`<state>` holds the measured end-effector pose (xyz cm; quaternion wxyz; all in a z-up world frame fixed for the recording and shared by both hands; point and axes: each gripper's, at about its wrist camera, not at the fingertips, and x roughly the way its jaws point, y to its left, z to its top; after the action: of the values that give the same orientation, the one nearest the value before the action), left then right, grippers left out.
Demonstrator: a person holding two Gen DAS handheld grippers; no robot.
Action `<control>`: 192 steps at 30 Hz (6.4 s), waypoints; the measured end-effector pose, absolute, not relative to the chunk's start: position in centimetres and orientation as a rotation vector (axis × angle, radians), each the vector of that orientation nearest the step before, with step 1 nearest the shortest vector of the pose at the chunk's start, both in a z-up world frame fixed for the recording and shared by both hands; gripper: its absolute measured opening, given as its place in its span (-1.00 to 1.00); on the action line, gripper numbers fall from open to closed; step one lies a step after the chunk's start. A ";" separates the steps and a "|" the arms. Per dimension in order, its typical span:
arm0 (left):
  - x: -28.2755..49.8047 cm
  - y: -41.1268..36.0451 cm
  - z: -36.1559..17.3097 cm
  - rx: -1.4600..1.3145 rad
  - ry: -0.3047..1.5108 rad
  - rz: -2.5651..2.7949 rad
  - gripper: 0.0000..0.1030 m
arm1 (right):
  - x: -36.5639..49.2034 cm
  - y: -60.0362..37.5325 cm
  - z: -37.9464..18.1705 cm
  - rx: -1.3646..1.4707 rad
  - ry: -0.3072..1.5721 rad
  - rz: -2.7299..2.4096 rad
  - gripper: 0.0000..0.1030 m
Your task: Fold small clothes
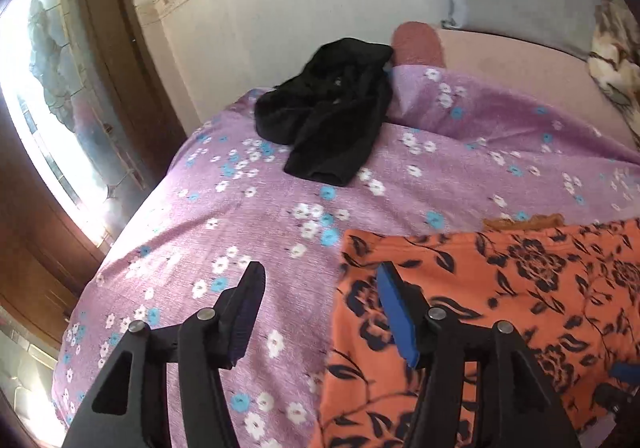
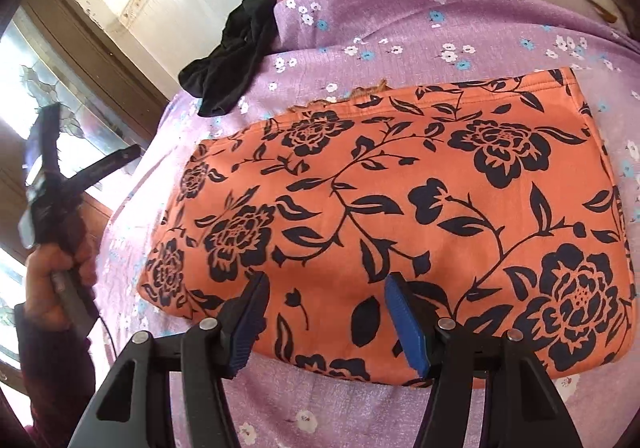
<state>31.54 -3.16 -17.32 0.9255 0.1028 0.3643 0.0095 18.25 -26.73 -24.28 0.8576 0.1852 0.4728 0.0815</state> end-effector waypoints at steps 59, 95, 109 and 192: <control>34.0 -0.8 -26.0 0.047 0.984 0.110 0.73 | 22.4 -33.3 -26.6 0.465 1.092 -0.006 -0.34; 25.4 4.4 -27.8 -0.562 1.050 -0.165 0.44 | 7.5 -41.4 -30.1 1.256 0.874 -0.072 0.27; 27.9 1.9 -26.9 -0.397 0.964 -0.146 0.20 | 13.7 -40.1 -29.6 1.048 0.792 -0.072 -0.34; 18.5 -16.3 -25.4 0.217 0.756 -0.558 -0.64 | 25.4 -35.5 -29.1 1.120 1.059 0.435 0.37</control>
<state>18.45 -16.34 -25.36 0.8860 0.1042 0.3635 -0.2683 25.41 -35.55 -29.06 0.6961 0.5021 0.4747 0.1950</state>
